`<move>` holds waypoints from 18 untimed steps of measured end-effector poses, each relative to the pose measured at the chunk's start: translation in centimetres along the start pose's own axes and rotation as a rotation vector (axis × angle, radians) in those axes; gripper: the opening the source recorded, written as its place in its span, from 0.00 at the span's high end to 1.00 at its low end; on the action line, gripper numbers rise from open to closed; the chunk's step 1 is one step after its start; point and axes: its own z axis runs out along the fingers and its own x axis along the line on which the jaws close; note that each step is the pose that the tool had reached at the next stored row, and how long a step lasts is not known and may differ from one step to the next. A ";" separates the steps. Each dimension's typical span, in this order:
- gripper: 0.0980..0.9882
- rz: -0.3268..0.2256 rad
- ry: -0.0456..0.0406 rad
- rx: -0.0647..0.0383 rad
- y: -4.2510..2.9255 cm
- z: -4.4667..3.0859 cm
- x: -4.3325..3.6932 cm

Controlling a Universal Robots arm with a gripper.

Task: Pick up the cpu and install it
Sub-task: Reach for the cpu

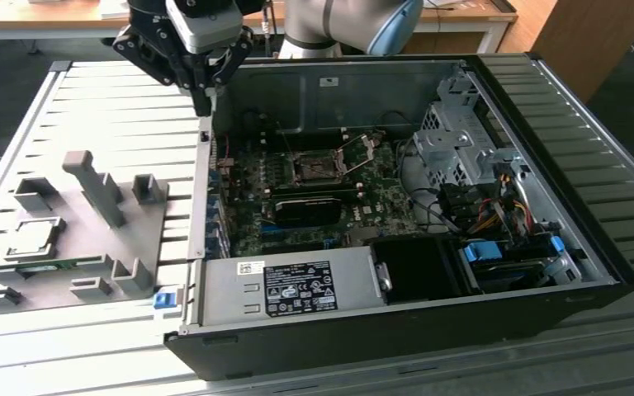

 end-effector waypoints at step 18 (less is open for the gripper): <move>0.99 0.000 -0.0001 0.000 -0.08 0.08 0.94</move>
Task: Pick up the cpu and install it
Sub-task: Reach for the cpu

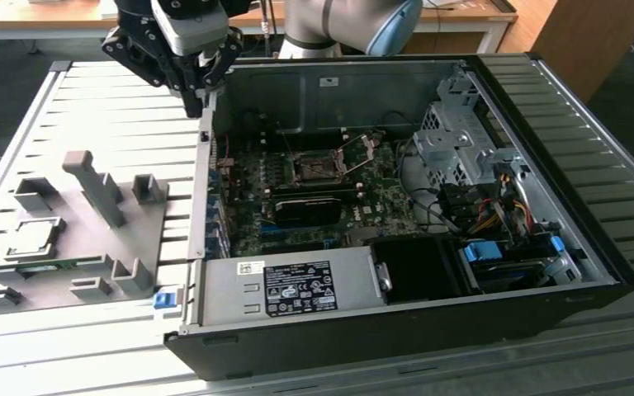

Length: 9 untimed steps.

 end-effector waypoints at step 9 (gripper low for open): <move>0.99 0.000 0.0001 0.000 -0.04 0.05 0.47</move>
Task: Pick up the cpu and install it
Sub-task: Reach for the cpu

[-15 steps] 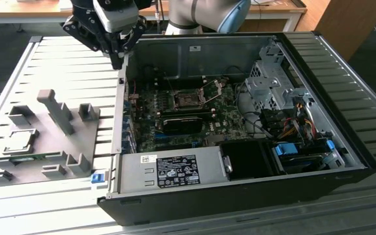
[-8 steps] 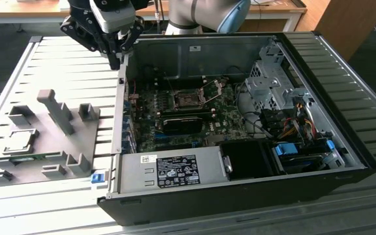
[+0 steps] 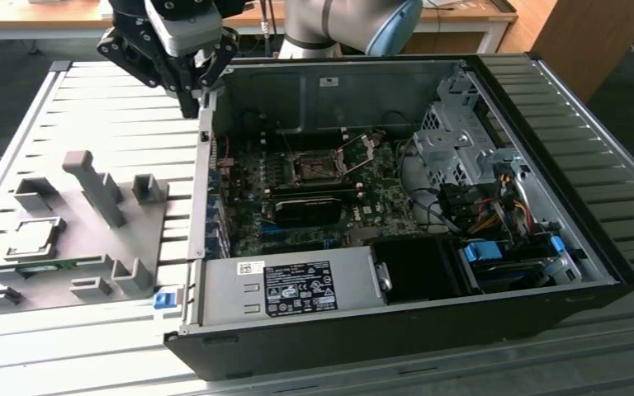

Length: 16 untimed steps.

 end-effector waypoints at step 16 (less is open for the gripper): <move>0.99 0.000 0.0006 0.000 -0.06 0.13 0.74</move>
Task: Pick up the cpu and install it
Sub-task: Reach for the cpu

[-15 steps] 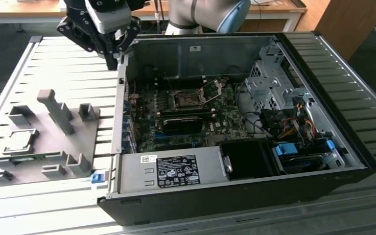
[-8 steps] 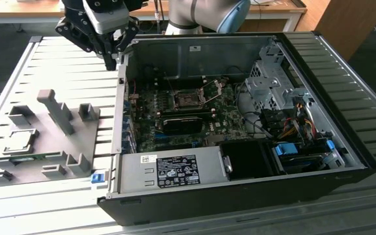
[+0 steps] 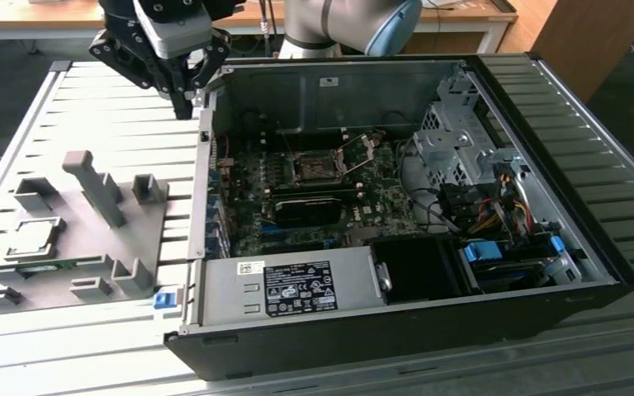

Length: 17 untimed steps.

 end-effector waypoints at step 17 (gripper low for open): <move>0.99 0.000 0.0004 0.000 -0.10 0.14 1.20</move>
